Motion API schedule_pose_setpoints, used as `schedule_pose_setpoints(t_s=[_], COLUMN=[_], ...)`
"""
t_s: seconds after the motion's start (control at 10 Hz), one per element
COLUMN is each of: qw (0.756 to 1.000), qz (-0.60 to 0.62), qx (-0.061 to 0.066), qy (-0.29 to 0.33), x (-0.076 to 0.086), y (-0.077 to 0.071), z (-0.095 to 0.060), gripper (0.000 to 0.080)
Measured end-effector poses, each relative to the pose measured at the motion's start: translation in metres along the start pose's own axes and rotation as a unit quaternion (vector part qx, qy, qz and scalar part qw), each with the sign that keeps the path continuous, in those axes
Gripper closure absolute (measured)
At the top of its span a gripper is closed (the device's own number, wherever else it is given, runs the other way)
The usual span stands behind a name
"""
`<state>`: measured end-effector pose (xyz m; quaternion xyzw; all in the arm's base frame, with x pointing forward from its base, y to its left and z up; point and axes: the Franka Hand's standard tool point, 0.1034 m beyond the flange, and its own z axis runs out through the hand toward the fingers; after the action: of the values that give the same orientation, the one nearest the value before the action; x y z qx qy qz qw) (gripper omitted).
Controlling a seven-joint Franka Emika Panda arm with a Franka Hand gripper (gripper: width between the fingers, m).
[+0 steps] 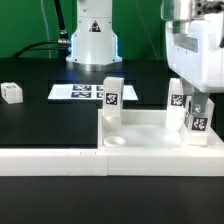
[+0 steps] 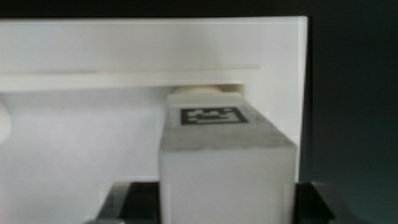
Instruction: Assemble square table
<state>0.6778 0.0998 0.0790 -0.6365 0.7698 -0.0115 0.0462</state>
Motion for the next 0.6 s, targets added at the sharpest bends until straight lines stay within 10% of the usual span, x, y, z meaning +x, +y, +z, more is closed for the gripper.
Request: schedule_pose_setpoints(t_s=[0.3,0.5,0.6], qw=[1.000,0.995,0.985], qz=[0.031,-0.096,-0.169], qx=[0.000,-0.036,-0.035], qy=[0.000,0.010,0.013], x=[-0.001,-0.008,-0.014], y=[0.000,0.012,0.012], z=[0.000,-0.001,-0.003], gripper=[0.0431,0.0177,0.0177])
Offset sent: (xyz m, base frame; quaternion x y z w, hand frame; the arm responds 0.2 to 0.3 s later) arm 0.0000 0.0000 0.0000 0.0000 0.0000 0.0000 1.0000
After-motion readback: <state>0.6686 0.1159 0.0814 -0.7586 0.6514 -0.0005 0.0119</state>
